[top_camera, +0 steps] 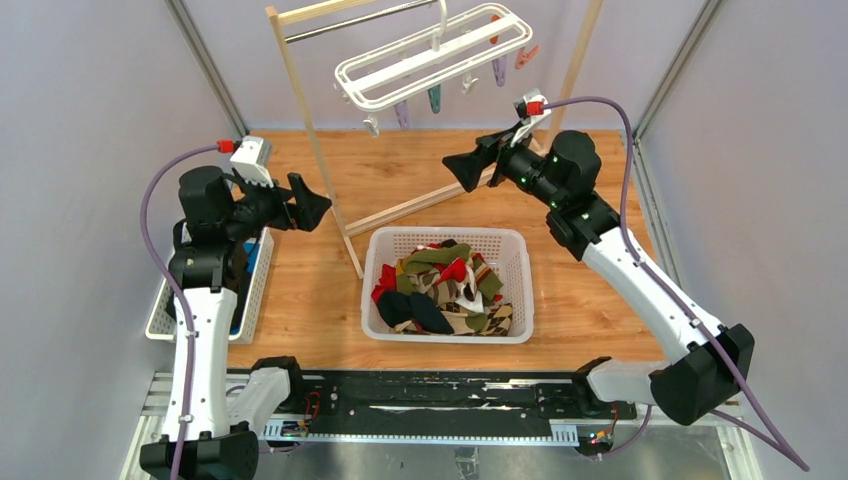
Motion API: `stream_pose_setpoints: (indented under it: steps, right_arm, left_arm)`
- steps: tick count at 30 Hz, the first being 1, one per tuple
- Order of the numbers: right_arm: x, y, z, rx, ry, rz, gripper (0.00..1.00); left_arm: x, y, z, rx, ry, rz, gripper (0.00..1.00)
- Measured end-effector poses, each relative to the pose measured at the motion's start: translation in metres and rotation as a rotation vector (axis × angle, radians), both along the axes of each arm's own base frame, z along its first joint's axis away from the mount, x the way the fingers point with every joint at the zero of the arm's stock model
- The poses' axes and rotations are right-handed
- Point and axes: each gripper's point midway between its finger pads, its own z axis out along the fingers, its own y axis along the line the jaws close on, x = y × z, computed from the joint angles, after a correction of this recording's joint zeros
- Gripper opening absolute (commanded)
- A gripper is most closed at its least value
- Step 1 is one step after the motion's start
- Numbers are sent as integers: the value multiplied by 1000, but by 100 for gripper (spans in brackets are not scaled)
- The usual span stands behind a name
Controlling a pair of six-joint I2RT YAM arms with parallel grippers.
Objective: Clip the socks to the hanger
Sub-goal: Open the clamp at the hanger.
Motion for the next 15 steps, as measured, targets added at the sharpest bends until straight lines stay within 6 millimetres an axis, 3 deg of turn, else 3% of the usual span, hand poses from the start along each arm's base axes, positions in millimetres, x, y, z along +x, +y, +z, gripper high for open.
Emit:
stream_pose_setpoints:
  steps: [4,7,12,15]
  right_arm:
    - [-10,11,7,-3,-16,56,69]
    - [-17,29,2,-5,-19,133,69]
    - [-32,80,-21,-42,-15,247,68]
    - [-34,104,-23,-36,-37,283,66]
  left_arm:
    - [-2,-1,3,-11,12,3,99]
    - [-3,-1,7,-19,8,6,98]
    - [-3,-1,15,-30,0,11,96]
    - [-3,-1,17,-32,3,13,94]
